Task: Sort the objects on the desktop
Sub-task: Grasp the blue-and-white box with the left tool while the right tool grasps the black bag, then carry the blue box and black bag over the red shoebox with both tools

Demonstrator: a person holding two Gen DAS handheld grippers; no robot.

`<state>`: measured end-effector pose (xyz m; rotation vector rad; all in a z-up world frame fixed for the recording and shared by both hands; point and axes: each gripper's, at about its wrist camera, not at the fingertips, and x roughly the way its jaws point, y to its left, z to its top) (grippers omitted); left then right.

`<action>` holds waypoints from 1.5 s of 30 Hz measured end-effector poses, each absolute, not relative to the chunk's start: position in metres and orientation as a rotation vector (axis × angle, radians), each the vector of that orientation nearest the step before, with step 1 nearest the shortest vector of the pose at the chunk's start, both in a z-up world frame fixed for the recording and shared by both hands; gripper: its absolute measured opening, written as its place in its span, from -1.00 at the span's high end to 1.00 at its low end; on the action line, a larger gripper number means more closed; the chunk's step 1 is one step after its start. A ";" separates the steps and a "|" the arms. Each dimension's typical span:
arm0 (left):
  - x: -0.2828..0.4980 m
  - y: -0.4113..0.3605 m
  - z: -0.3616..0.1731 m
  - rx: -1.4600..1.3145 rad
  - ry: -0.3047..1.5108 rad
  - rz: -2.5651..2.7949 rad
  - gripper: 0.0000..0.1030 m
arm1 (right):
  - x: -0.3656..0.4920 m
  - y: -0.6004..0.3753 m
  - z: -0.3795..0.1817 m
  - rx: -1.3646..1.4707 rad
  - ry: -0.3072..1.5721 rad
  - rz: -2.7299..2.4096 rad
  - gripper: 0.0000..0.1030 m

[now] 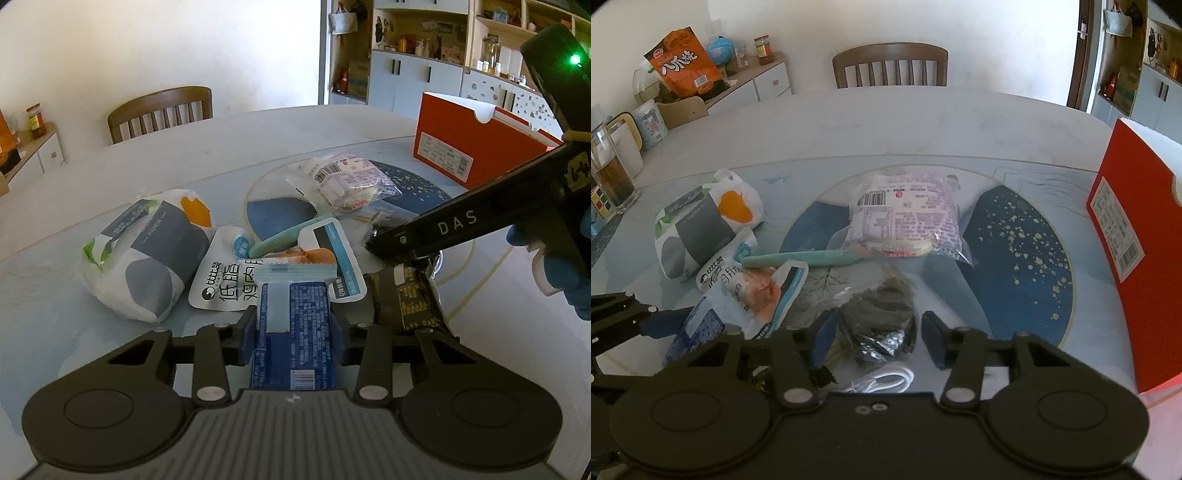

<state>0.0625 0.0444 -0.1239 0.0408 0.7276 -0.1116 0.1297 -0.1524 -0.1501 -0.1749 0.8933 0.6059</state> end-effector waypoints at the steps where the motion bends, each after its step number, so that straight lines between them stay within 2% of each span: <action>1: 0.063 0.044 -0.124 0.039 0.730 -0.111 0.27 | 0.130 -0.152 -0.150 -0.176 0.894 0.606 0.11; 9: 0.064 0.043 -0.116 0.018 0.731 -0.118 0.29 | 0.130 -0.156 -0.145 -0.185 0.882 0.576 0.27; 22: 0.062 0.040 -0.090 -0.010 0.722 -0.093 0.30 | 0.128 -0.179 -0.121 -0.134 0.857 0.568 0.28; 45: 0.069 -0.015 -0.007 -0.031 0.672 -0.106 0.30 | 0.123 -0.254 -0.055 -0.104 0.783 0.589 0.29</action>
